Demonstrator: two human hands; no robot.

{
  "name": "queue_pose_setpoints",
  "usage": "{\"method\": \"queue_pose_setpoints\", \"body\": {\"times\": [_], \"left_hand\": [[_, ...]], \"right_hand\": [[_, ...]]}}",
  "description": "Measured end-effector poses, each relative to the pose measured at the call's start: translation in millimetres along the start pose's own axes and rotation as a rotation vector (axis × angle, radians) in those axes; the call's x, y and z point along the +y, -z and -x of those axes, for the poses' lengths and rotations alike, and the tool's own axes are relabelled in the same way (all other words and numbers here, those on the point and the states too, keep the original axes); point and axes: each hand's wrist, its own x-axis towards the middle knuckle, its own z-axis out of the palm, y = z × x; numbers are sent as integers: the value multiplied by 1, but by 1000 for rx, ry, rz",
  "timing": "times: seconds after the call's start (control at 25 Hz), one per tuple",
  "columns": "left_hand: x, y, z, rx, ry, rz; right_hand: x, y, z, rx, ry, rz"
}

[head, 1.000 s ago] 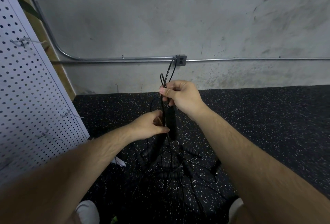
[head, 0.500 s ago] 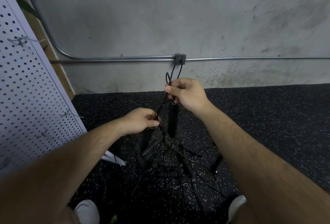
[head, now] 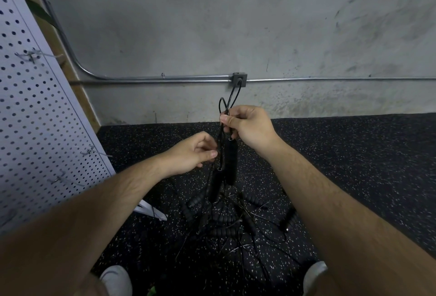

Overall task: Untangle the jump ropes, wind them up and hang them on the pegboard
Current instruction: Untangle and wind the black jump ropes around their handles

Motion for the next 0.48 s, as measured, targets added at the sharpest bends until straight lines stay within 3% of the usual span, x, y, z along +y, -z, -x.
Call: {"method": "queue_pose_setpoints", "body": {"times": [0.48], "left_hand": [[9, -19, -11, 130, -14, 59]], "right_hand": [[-8, 8, 5, -2, 40, -23]]}}
